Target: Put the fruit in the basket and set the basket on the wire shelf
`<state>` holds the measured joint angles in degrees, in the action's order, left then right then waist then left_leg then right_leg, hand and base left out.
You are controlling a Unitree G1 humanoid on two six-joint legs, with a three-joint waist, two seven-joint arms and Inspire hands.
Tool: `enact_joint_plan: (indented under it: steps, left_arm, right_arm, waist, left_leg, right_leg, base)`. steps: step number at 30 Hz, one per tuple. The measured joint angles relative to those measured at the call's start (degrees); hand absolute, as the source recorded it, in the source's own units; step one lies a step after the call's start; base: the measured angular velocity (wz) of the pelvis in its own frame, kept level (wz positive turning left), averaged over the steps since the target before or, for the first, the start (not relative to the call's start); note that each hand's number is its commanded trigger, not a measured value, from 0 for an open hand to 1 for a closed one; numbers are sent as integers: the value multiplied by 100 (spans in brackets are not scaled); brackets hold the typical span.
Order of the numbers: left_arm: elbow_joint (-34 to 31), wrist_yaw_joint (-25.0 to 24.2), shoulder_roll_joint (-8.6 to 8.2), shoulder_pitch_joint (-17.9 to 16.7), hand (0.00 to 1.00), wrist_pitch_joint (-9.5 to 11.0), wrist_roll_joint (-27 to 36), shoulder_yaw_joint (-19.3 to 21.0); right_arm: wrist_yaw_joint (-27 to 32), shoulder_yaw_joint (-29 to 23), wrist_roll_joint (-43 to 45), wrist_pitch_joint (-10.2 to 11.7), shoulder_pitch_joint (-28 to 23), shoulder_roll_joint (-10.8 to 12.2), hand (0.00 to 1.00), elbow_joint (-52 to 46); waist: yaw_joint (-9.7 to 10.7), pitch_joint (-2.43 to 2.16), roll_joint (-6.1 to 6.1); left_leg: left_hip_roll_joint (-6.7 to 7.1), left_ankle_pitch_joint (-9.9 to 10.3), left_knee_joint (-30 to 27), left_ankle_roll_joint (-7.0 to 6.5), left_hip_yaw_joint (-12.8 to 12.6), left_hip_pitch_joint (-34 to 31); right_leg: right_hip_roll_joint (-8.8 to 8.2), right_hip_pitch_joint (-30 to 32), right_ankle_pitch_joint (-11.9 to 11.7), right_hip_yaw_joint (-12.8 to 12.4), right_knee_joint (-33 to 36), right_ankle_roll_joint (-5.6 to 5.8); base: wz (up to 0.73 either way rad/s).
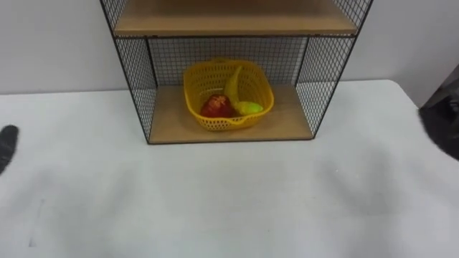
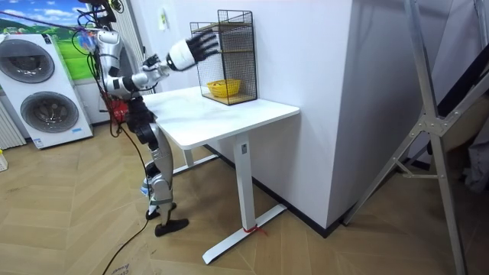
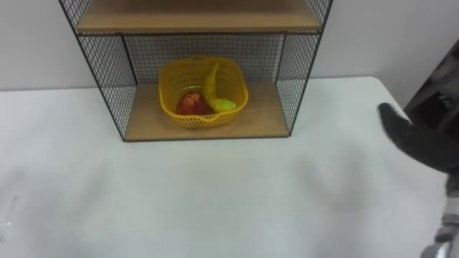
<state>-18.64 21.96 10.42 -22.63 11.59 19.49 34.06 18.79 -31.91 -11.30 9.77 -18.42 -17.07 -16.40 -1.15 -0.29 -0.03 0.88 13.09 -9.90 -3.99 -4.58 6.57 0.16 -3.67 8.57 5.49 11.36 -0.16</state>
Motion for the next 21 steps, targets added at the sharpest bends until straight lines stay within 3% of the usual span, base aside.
enact_joint_plan:
  steps: [1,2,4,5,7,9,11,13,15,21]
  left_arm:
    - [0,224,225,19,0,0,18,341]
    - [-1,332,328,36,0,5,26,517]
    - [73,795,749,86,0,32,426,1284]
    - [137,921,874,101,0,39,545,1458]
    - [659,1377,1293,95,0,145,1146,1942]
    - [1228,1634,1445,23,0,129,1475,2128]
    - [1717,1907,1416,-79,0,48,1891,2133]
    - [2239,2235,1196,-225,0,-137,2222,2100]
    - [2668,2395,1082,-220,0,-164,2418,2093]
    - [4776,2458,1077,-421,0,-171,3415,2079]
  right_arm:
    - [225,-277,34,2,85,-207,0,25]
    - [333,-433,46,14,123,-291,0,30]
    - [859,-1038,23,20,271,-616,0,61]
    - [1007,-1162,-4,20,271,-729,0,90]
    - [1516,-1538,-273,86,273,-1184,0,528]
    - [1773,-1783,-554,72,235,-1310,0,1058]
    - [2061,-1919,-940,7,151,-1292,0,1708]
    - [2403,-1963,-1424,-222,-45,-1160,0,2397]
    - [2531,-1977,-1897,-242,-224,-1051,0,2833]
    - [2611,-2248,-3213,-246,-522,-1021,0,4911]
  waist:
    - [34,1,-3]
    - [31,11,19]
    - [-4,17,-3]
    - [-4,20,-1]
    - [-16,-3,13]
    - [-32,4,17]
    - [1,-8,-17]
    - [-1,-6,-51]
    - [-36,-22,-65]
    - [69,-39,-35]
  left_leg:
    - [0,0,-1,1,4,0]
    - [0,0,-1,1,3,-4]
    - [0,2,8,8,-17,-21]
    - [0,2,8,8,-15,-37]
    - [5,1,-10,8,-14,-105]
    - [9,2,-9,8,5,-117]
    - [11,2,-17,8,11,-155]
    - [15,2,-44,7,20,-232]
    - [17,2,-44,7,25,-253]
    - [49,4,-74,4,139,-287]
  right_leg:
    - [1,-20,-3,4,-39,-5]
    - [5,-28,-7,0,-66,-11]
    - [11,13,-6,-59,-61,-14]
    - [10,29,-6,-56,-62,-14]
    - [2,85,-5,-56,-52,-14]
    - [1,90,-4,-56,-58,-14]
    - [0,161,0,-57,-51,-13]
    - [-4,200,6,-48,-3,-9]
    - [-12,236,21,-9,37,-12]
    - [-41,223,39,69,29,-10]
  base:
    - [0]
    - [0]
    - [-7]
    - [-4]
    - [0]
    - [0]
    - [4]
    - [2]
    - [0]
    - [7]
